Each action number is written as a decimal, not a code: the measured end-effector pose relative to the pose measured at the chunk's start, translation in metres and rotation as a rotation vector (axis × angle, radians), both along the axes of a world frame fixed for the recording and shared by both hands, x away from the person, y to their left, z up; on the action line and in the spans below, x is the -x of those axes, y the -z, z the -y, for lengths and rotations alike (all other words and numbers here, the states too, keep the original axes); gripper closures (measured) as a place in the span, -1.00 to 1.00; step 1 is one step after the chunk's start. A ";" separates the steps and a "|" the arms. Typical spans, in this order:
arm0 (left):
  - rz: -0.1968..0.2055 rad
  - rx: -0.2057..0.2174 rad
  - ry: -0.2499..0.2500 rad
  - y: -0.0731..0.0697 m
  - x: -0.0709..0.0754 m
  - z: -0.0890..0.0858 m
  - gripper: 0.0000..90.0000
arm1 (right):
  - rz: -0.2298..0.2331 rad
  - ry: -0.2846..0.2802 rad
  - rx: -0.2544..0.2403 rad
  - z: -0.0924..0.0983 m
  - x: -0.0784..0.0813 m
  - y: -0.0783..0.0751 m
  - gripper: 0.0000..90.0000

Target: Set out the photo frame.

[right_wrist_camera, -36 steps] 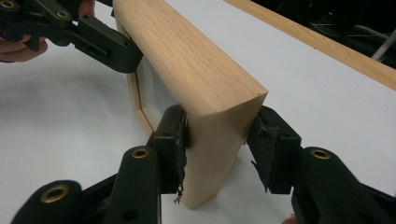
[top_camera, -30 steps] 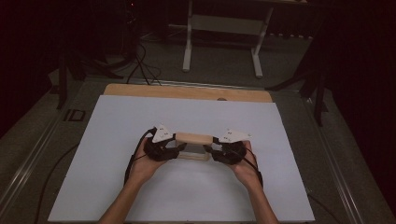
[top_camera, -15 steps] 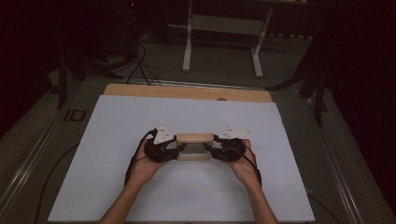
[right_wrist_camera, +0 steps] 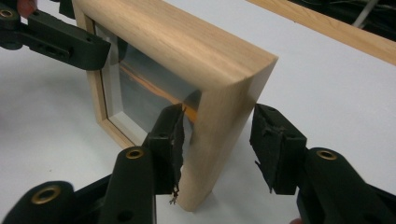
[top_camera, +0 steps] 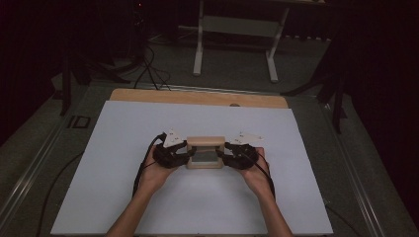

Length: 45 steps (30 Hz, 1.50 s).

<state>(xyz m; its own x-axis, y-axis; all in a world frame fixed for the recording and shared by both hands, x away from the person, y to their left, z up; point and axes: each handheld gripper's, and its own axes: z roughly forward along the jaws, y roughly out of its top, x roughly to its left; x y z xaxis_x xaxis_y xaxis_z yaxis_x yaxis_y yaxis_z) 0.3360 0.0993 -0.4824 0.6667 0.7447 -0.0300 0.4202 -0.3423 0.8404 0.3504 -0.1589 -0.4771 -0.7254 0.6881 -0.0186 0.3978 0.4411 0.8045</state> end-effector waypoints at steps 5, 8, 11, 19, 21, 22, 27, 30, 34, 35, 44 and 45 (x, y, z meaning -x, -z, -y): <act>-0.011 0.001 -0.013 0.001 -0.005 0.000 0.20 | -0.002 -0.002 -0.005 0.001 0.000 -0.001 0.24; -0.009 -0.003 -0.006 0.001 -0.006 -0.001 0.20 | -0.003 -0.005 -0.009 0.002 0.000 -0.001 0.24; -0.010 -0.007 0.000 0.001 -0.007 -0.001 0.20 | 0.003 0.001 -0.008 0.001 0.001 0.000 0.25; -0.013 -0.001 -0.002 0.001 -0.008 -0.001 0.20 | -0.003 0.000 -0.013 -0.002 -0.001 0.002 0.07; -0.012 -0.004 -0.001 0.001 -0.008 -0.001 0.20 | -0.022 -0.006 -0.023 -0.002 -0.005 0.005 0.02; -0.012 -0.005 -0.001 0.001 -0.008 -0.001 0.21 | -0.028 -0.004 -0.022 -0.002 -0.006 0.006 0.01; -0.013 -0.007 0.006 0.001 -0.009 -0.003 0.22 | -0.062 -0.015 -0.076 -0.001 -0.012 0.009 -0.04; -0.017 -0.006 0.018 0.001 -0.010 -0.004 0.23 | -0.079 -0.019 -0.080 -0.003 -0.014 0.011 -0.02; -0.018 -0.003 0.025 0.001 -0.011 -0.004 0.23 | -0.074 -0.015 -0.067 -0.002 -0.012 0.011 0.02; -0.018 -0.003 0.025 0.001 -0.011 -0.004 0.23 | -0.075 -0.014 -0.067 -0.002 -0.012 0.011 0.02; -0.032 0.008 0.035 0.002 -0.014 -0.007 0.22 | -0.079 -0.022 -0.068 -0.001 -0.012 0.010 0.03; -0.032 0.008 0.035 0.002 -0.014 -0.007 0.22 | -0.080 -0.023 -0.070 -0.001 -0.012 0.010 0.03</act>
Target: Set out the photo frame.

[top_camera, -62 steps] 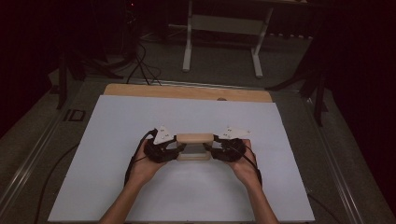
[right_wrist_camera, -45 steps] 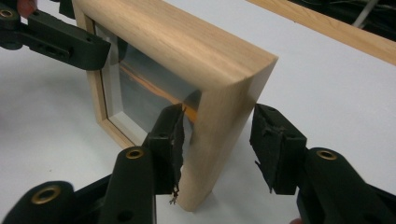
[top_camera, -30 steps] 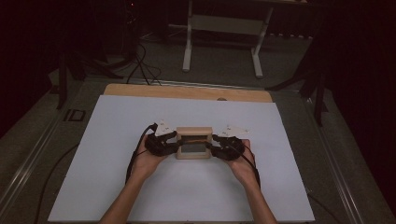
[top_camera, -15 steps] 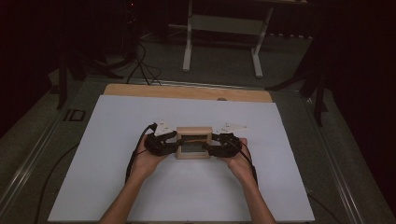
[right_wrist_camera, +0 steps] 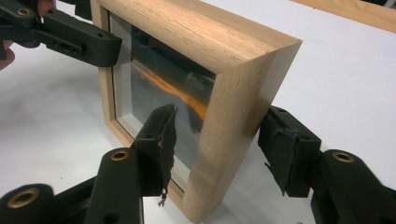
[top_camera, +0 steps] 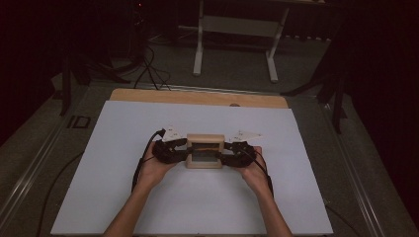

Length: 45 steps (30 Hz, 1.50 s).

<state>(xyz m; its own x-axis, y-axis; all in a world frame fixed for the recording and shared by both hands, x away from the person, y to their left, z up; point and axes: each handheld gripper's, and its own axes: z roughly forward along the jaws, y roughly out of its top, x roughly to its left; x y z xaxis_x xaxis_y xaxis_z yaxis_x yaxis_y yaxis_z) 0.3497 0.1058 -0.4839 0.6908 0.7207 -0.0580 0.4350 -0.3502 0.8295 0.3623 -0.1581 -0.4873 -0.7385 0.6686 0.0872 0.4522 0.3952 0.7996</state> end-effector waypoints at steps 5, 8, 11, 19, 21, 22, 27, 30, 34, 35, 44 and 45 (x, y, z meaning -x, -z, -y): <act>-0.012 -0.004 -0.014 0.001 0.000 0.001 0.14 | -0.001 -0.001 -0.002 0.000 -0.001 0.000 -0.02; -0.023 -0.003 -0.018 0.003 0.000 0.001 0.06 | 0.002 0.010 0.010 0.000 -0.001 0.001 -0.08; -0.024 -0.002 -0.021 0.003 0.000 0.000 0.05 | 0.002 0.014 0.005 0.002 -0.001 0.001 -0.09; -0.030 -0.007 -0.030 0.002 0.005 -0.004 -0.04 | 0.009 0.017 -0.003 0.008 0.003 -0.004 -0.14; -0.028 -0.004 -0.030 0.002 0.007 -0.006 -0.04 | 0.011 0.013 -0.004 0.009 0.005 -0.006 -0.15; -0.027 0.002 -0.033 0.001 0.009 -0.009 -0.03 | 0.013 0.011 -0.004 0.009 0.006 -0.007 -0.16; -0.031 0.009 -0.039 -0.001 0.015 -0.015 -0.03 | 0.020 0.011 -0.010 0.010 0.009 -0.009 -0.16; -0.029 0.007 -0.041 -0.001 0.021 -0.019 -0.03 | 0.028 0.016 -0.014 0.012 0.013 -0.010 -0.15; -0.030 0.005 -0.044 -0.003 0.030 -0.025 -0.02 | 0.036 0.019 -0.001 0.016 0.019 -0.011 -0.14; -0.030 0.005 -0.044 -0.003 0.030 -0.025 -0.02 | 0.036 0.019 -0.001 0.016 0.019 -0.011 -0.14; -0.034 0.006 -0.051 -0.001 0.041 -0.035 -0.01 | 0.036 0.023 0.025 0.031 0.030 -0.010 -0.13; -0.035 0.006 -0.051 0.000 0.042 -0.035 -0.01 | 0.037 0.025 0.027 0.034 0.032 -0.009 -0.13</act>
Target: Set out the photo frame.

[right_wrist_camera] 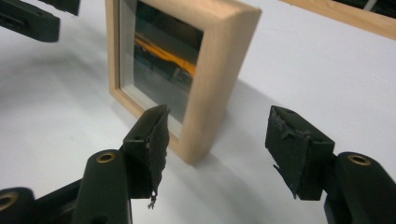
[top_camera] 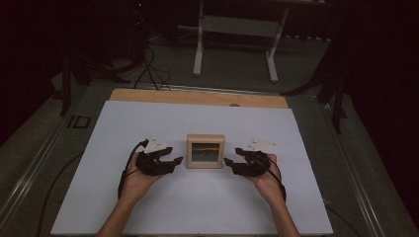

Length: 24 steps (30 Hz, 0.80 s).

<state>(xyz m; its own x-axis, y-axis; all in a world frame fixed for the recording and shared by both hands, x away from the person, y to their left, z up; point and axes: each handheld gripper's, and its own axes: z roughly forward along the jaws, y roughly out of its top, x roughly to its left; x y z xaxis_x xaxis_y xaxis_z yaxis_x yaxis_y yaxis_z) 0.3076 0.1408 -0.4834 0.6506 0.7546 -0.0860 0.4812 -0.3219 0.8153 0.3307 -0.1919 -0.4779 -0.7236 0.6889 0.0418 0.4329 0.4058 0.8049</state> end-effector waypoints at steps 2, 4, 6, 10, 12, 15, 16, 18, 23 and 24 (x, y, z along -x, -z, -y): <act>-0.001 -0.005 0.003 0.001 0.002 -0.001 -0.01 | -0.004 0.004 0.001 0.003 0.002 0.001 -0.13; -0.002 -0.014 0.003 0.002 0.004 -0.003 -0.01 | -0.007 0.007 0.002 0.007 0.004 0.003 -0.13; -0.002 -0.013 0.003 0.002 0.007 -0.005 -0.01 | -0.009 0.010 0.007 0.010 0.006 0.004 -0.14; -0.003 -0.025 0.003 0.005 0.012 -0.010 -0.01 | -0.009 0.014 0.016 0.018 0.011 0.008 -0.14; -0.006 -0.027 -0.004 0.006 0.014 -0.014 -0.01 | -0.011 0.020 0.012 0.022 0.014 0.009 -0.14; -0.011 -0.035 -0.015 0.009 0.020 -0.024 -0.01 | -0.017 0.024 0.009 0.032 0.020 0.010 -0.14; -0.011 -0.035 -0.015 0.009 0.020 -0.024 -0.01 | -0.017 0.024 0.009 0.032 0.020 0.010 -0.14; -0.015 -0.036 -0.024 0.010 0.022 -0.028 -0.01 | -0.019 0.030 0.015 0.037 0.023 0.011 -0.14; -0.016 -0.039 -0.032 0.012 0.027 -0.035 -0.01 | -0.022 0.046 0.015 0.049 0.029 0.015 -0.14; -0.014 -0.042 -0.031 0.012 0.029 -0.036 -0.01 | -0.022 0.046 0.015 0.049 0.029 0.015 -0.14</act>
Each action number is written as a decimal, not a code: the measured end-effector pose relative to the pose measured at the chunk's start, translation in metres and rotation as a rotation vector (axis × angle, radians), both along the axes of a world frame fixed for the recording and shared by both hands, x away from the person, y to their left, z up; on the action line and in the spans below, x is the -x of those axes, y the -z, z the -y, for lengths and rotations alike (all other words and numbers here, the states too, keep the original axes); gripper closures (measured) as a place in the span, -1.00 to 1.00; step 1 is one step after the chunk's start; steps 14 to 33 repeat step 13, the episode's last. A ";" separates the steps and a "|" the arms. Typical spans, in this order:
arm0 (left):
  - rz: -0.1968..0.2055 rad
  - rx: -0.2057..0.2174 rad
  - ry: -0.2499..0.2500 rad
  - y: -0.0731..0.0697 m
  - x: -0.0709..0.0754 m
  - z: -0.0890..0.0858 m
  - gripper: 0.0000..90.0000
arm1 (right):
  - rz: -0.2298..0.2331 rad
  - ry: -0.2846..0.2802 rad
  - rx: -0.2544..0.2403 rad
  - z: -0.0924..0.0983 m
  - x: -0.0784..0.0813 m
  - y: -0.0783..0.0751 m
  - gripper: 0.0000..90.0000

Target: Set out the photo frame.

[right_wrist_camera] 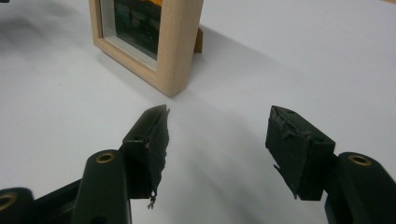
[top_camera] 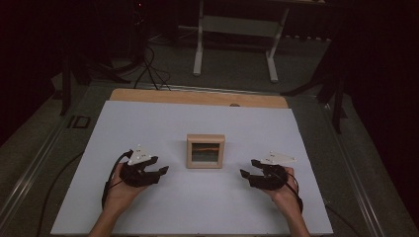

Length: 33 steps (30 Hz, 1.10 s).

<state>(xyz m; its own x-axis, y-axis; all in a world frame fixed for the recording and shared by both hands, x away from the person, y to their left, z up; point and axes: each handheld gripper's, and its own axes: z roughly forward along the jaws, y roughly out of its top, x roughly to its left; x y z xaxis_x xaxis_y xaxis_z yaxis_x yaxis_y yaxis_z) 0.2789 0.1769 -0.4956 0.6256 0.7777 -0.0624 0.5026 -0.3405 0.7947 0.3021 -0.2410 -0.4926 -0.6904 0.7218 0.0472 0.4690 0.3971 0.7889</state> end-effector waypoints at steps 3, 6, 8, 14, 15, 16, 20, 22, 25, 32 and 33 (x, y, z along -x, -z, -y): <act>-0.002 -0.003 0.000 0.002 0.003 -0.003 -0.01 | -0.002 0.004 0.004 0.003 0.002 0.002 -0.14; -0.005 0.000 -0.010 0.003 0.005 -0.008 -0.01 | -0.005 0.010 0.002 0.006 0.004 0.005 -0.15; -0.009 0.001 -0.019 0.004 0.007 -0.013 -0.01 | -0.012 0.015 -0.009 0.009 0.004 0.008 -0.14; -0.006 -0.010 -0.051 0.005 0.009 -0.019 -0.01 | -0.018 0.036 -0.024 0.016 0.006 0.010 -0.15; -0.006 -0.010 -0.051 0.005 0.009 -0.019 -0.01 | -0.018 0.036 -0.024 0.016 0.006 0.010 -0.15; -0.006 -0.010 -0.051 0.005 0.009 -0.019 -0.01 | -0.018 0.036 -0.024 0.016 0.006 0.010 -0.15; -0.006 -0.010 -0.051 0.005 0.009 -0.019 -0.01 | -0.018 0.036 -0.024 0.016 0.006 0.010 -0.15; -0.006 -0.010 -0.051 0.005 0.009 -0.019 -0.01 | -0.018 0.036 -0.024 0.016 0.006 0.010 -0.15; -0.006 -0.010 -0.051 0.005 0.009 -0.019 -0.01 | -0.018 0.036 -0.024 0.016 0.006 0.010 -0.15; -0.006 -0.010 -0.051 0.005 0.009 -0.019 -0.01 | -0.018 0.036 -0.024 0.016 0.006 0.010 -0.15; -0.006 -0.010 -0.051 0.005 0.009 -0.019 -0.01 | -0.018 0.036 -0.024 0.016 0.006 0.010 -0.15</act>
